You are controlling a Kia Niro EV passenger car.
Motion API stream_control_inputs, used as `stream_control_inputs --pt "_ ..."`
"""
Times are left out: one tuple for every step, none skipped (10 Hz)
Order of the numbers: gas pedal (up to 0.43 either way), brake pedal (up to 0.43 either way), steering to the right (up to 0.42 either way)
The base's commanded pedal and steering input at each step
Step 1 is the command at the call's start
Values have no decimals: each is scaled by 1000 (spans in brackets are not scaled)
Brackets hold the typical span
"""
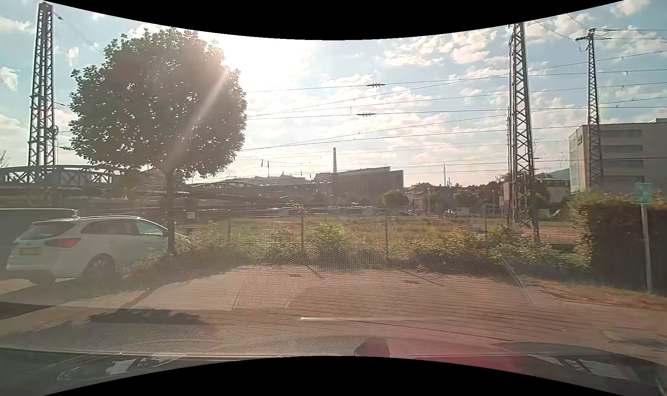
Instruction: Follow the waypoints while adhering to traffic rules and regulations
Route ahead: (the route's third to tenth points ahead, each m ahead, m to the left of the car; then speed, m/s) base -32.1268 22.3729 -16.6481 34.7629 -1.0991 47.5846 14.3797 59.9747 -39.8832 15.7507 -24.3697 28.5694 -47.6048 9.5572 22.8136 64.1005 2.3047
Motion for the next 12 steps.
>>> stream_control_inputs --pt "47 0 -711" --pt "47 0 -735" --pt "47 0 -756" --pt "47 0 -775" --pt "47 0 -787" --pt "47 0 -799" --pt "47 0 -814" --pt "47 0 -828" --pt "47 0 -836" --pt "47 0 -840" --pt "47 0 -837" --pt "47 0 -826"
